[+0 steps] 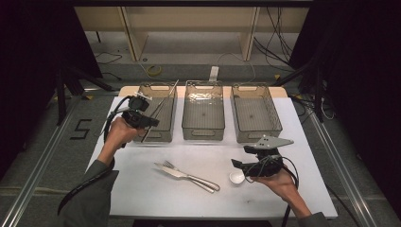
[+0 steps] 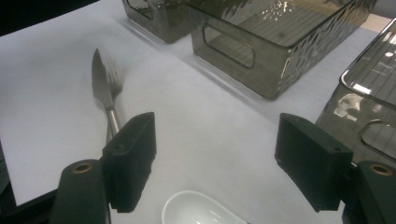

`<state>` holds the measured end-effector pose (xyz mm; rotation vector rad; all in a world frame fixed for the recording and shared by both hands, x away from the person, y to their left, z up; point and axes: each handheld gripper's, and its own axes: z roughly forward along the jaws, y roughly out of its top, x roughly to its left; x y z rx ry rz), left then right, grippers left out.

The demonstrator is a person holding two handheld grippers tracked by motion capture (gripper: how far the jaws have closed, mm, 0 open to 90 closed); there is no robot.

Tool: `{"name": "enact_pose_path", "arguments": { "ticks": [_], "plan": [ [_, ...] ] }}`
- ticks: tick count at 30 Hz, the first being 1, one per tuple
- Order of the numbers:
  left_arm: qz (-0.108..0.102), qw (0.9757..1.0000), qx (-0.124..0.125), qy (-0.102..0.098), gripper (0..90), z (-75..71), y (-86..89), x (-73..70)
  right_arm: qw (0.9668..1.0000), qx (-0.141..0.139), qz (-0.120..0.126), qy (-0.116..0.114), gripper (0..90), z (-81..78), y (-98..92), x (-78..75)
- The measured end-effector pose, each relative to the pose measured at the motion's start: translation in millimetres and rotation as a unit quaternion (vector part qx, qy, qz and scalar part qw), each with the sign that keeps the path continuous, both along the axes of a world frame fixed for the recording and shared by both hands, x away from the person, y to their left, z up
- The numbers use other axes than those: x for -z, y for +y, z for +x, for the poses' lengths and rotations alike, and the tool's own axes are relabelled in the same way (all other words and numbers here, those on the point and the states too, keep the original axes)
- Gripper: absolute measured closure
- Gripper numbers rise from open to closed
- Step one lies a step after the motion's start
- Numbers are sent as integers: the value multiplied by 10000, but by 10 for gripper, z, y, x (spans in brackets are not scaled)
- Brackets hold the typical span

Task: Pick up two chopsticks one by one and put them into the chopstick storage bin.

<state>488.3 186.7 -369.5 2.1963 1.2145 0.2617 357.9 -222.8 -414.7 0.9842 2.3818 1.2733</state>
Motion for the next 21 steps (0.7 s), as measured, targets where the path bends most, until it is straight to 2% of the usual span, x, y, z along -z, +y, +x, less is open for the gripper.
{"name": "enact_pose_path", "arguments": {
  "ticks": [6, 13, 17, 21],
  "plan": [
    [0, 9997, -218, -110, 840, 139, 74, -109, 9999, 3, 124, 19, 303, -42, -4, 20],
    [186, 9990, -382, -113, 840, 305, 88, -160, 9999, -66, 107, 65, 299, -74, 36, 52],
    [294, 9984, -463, -135, 840, 403, 90, -135, 9998, -104, 131, 61, 299, -83, 42, 51],
    [370, 9979, -535, -75, 840, 501, 107, -81, 9998, -96, 191, 32, 296, -85, 33, 45]
  ]
}}
